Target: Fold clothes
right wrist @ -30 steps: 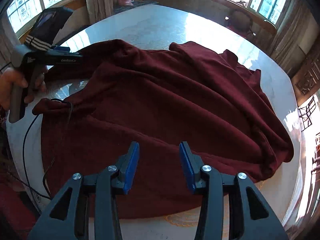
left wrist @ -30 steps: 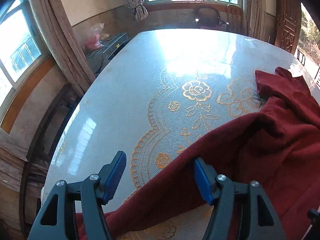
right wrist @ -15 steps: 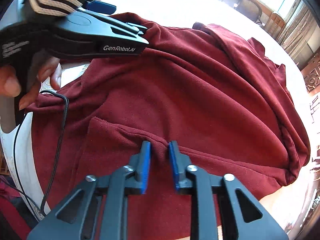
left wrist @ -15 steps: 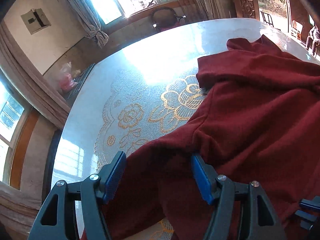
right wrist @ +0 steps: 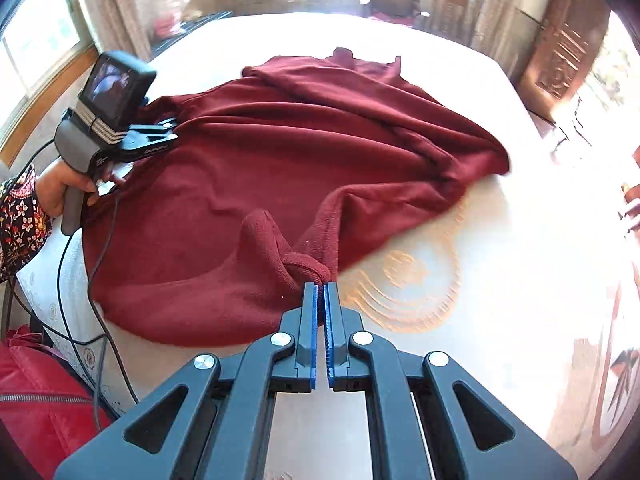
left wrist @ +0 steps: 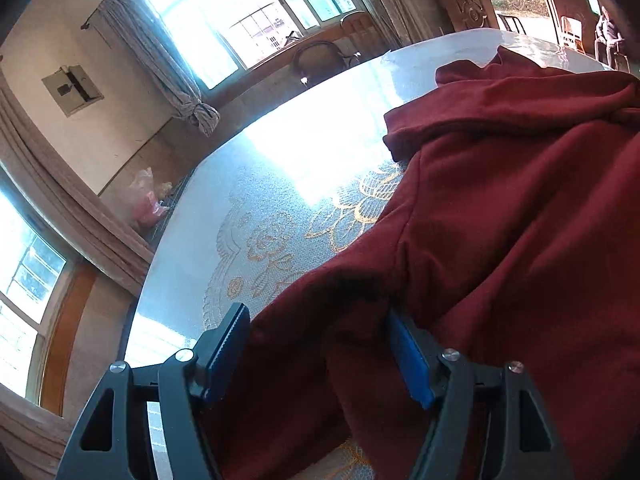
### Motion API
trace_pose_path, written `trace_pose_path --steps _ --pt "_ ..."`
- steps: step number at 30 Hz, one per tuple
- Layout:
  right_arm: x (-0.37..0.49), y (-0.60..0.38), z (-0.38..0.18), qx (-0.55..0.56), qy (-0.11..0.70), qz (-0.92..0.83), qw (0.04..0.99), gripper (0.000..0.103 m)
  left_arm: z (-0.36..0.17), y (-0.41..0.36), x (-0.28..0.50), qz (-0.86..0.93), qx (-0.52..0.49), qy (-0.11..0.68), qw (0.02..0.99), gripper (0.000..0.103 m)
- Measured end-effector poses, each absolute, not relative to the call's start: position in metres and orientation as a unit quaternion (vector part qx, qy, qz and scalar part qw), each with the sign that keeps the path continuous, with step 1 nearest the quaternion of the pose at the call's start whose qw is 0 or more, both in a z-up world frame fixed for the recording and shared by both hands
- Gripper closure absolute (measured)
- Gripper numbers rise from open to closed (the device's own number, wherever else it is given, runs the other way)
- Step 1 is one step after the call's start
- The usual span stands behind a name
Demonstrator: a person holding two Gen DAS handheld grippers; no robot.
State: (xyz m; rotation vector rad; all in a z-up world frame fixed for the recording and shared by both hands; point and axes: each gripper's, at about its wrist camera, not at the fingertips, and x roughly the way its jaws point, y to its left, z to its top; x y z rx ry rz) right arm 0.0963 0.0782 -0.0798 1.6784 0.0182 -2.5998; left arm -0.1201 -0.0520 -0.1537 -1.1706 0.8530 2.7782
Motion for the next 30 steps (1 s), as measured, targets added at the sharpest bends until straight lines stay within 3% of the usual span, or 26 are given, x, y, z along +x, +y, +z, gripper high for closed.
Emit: trace_pose_path --steps 7,11,16,19,21,22,26,30 --pt "0.167 0.170 -0.120 0.597 -0.088 -0.789 -0.113 0.100 -0.155 -0.062 -0.098 0.885 -0.368 0.281 -0.039 0.030" --pt "0.136 0.149 -0.094 0.550 -0.057 -0.829 -0.086 0.100 -0.151 -0.080 -0.083 0.882 -0.385 0.265 -0.060 0.030" --pt "0.053 0.097 -0.054 0.488 -0.005 -0.873 -0.003 0.086 -0.125 -0.096 -0.079 0.887 -0.416 0.190 -0.067 0.033" --pt "-0.021 0.038 -0.035 0.456 0.048 -0.886 0.063 0.064 -0.104 -0.094 -0.089 0.904 -0.397 0.139 -0.076 0.033" --pt "-0.075 -0.007 -0.031 0.450 0.067 -0.883 0.113 0.040 -0.106 -0.089 -0.102 0.903 -0.406 0.116 -0.075 0.033" --pt "-0.103 -0.029 -0.035 0.453 0.076 -0.878 0.133 0.034 -0.112 -0.087 -0.108 0.901 -0.415 0.104 -0.073 0.033" --pt "-0.187 -0.117 -0.081 0.497 0.158 -0.837 0.168 0.032 -0.145 -0.085 -0.112 0.886 -0.446 0.098 -0.086 0.033" --pt "-0.214 -0.168 -0.130 0.503 0.241 -0.813 0.167 0.032 -0.158 -0.097 -0.104 0.894 -0.434 0.075 -0.084 0.031"
